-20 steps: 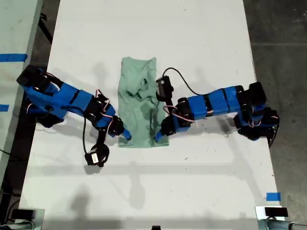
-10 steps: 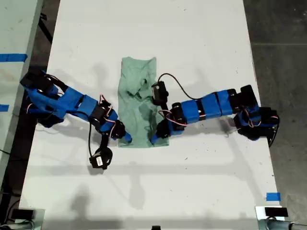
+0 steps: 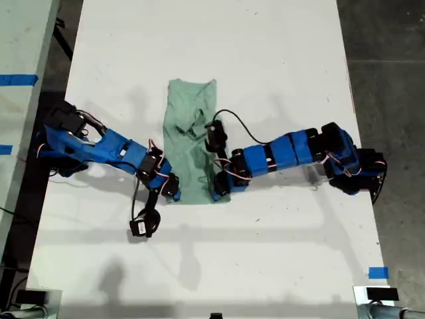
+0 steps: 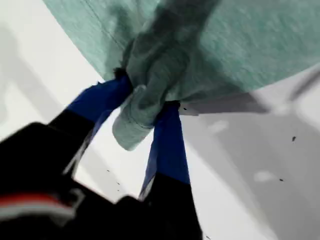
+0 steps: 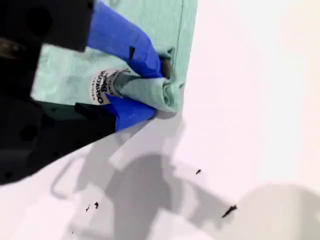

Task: Fold tshirt

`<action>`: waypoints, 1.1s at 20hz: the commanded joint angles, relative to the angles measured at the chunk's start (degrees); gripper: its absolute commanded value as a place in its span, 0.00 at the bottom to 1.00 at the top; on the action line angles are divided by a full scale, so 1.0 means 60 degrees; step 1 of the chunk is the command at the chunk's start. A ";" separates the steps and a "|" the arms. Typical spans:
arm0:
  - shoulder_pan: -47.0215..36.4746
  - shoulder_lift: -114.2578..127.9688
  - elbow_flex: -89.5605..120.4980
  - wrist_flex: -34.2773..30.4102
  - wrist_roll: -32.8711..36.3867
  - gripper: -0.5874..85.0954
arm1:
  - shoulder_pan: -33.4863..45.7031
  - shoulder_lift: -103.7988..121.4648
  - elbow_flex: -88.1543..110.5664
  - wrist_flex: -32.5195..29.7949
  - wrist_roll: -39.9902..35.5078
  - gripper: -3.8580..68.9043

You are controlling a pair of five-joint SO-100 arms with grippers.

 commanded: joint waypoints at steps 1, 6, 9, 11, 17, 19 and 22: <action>-0.0264 0.0059 -0.0073 0.0234 0.0132 0.01 | 0.0103 -0.0015 -0.0220 0.0044 -0.0132 0.10; -0.0015 0.0044 -0.0791 0.0952 0.0161 0.01 | -0.0146 0.0132 -0.0732 0.0439 -0.0659 0.04; 0.0732 -0.0161 -0.2402 0.1860 0.0059 0.01 | -0.0864 0.0850 -0.0762 0.1055 -0.0352 0.04; 0.1494 -0.0366 -0.4189 0.2739 -0.0205 0.01 | -0.1670 0.1934 -0.0762 0.1787 -0.0029 0.04; 0.2300 -0.0161 -0.6694 0.3809 -0.0952 0.01 | -0.1714 0.3354 -0.0776 0.2051 -0.0352 0.04; 0.1934 0.0469 -0.6504 0.3940 -0.0791 0.01 | -0.1011 0.3545 -0.0776 0.2007 -0.0967 0.04; 0.0527 0.1260 -0.6226 0.4526 -0.0103 0.01 | 0.0454 0.3779 -0.0747 0.1626 -0.2007 0.04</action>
